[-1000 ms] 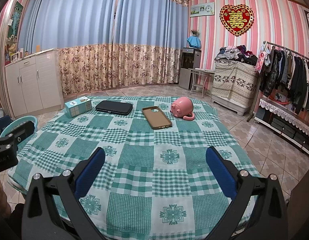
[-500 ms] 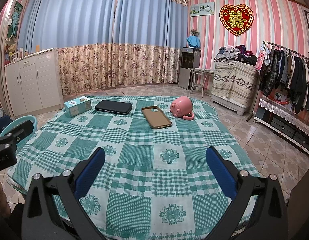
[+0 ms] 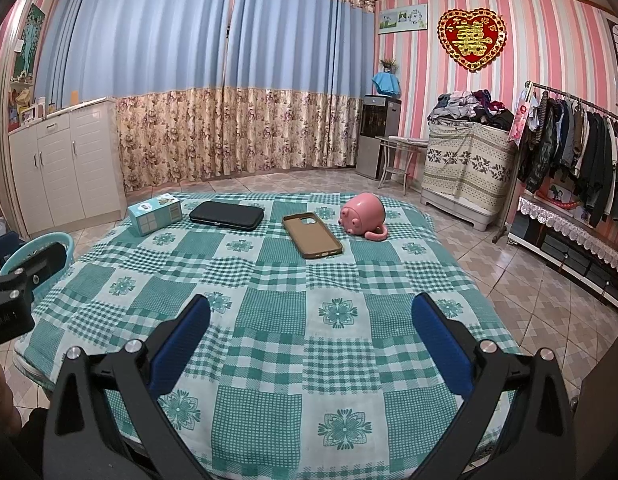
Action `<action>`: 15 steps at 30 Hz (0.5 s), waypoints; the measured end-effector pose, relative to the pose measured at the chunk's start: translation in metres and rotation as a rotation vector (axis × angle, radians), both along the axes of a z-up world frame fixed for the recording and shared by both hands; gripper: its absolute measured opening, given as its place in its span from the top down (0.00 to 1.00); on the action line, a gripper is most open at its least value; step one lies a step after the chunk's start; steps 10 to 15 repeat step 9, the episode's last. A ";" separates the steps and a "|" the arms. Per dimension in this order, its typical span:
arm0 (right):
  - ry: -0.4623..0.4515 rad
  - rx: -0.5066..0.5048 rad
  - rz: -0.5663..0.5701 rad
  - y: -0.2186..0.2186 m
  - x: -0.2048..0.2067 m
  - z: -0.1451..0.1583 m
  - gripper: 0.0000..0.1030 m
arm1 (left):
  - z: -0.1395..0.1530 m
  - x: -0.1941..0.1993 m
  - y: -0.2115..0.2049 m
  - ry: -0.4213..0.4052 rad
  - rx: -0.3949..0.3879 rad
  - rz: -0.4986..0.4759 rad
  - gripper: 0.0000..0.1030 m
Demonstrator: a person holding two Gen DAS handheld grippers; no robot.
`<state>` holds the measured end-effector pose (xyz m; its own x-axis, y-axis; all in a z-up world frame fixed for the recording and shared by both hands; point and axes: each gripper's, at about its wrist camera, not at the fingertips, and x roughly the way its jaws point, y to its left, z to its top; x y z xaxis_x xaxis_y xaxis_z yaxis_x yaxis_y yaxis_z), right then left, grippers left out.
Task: Collect trash
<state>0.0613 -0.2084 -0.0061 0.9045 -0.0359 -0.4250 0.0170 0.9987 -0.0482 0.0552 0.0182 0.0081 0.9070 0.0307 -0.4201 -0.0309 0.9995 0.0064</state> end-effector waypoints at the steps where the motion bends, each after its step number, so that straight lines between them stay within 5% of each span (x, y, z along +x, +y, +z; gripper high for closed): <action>1: 0.002 0.000 0.000 -0.001 0.001 -0.001 0.04 | 0.000 0.000 0.000 0.001 -0.001 -0.001 0.05; 15: 0.004 0.000 0.000 0.000 0.000 0.000 0.04 | 0.000 0.002 0.003 0.011 -0.016 0.000 0.05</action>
